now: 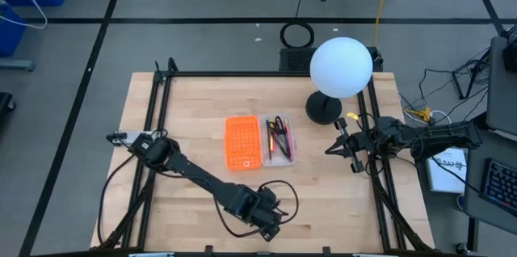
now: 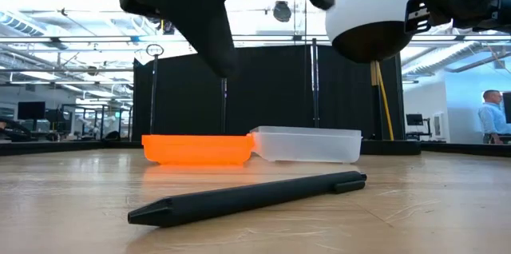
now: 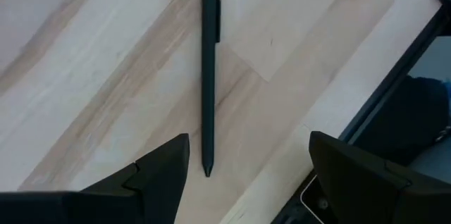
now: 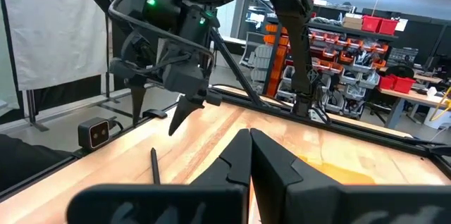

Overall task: Pick & place school supplies into a supply box
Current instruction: Put the black pen into the orange supply box

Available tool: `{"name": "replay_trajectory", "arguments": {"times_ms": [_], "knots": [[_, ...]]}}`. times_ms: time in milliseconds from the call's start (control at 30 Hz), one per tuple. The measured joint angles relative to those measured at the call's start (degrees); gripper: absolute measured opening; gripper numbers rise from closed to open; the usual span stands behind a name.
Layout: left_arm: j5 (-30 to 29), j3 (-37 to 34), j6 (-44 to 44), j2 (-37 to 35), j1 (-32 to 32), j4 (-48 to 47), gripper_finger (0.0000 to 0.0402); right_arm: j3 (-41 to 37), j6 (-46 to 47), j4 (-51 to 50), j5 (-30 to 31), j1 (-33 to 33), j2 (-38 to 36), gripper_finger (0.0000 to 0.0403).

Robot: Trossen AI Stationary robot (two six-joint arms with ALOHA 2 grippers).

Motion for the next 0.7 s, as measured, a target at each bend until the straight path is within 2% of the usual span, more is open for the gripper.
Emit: {"name": "replay_trajectory", "arguments": {"times_ms": [167,533,700], "knots": [[-0.09,-0.02,2.50,1.79,1.21,-1.17,0.0299,0.00,0.39,-0.04,0.00,0.00,-0.02,0.0000],[-2.16,-0.06,17.30,4.27,2.90,-3.20,0.0299,0.00,0.01,-0.02,0.00,0.00,0.00,0.0000],[-3.20,-0.04,20.37,5.22,2.66,-3.39,0.0298,0.00,-0.01,-0.05,0.00,0.00,0.23,0.0000]]}}
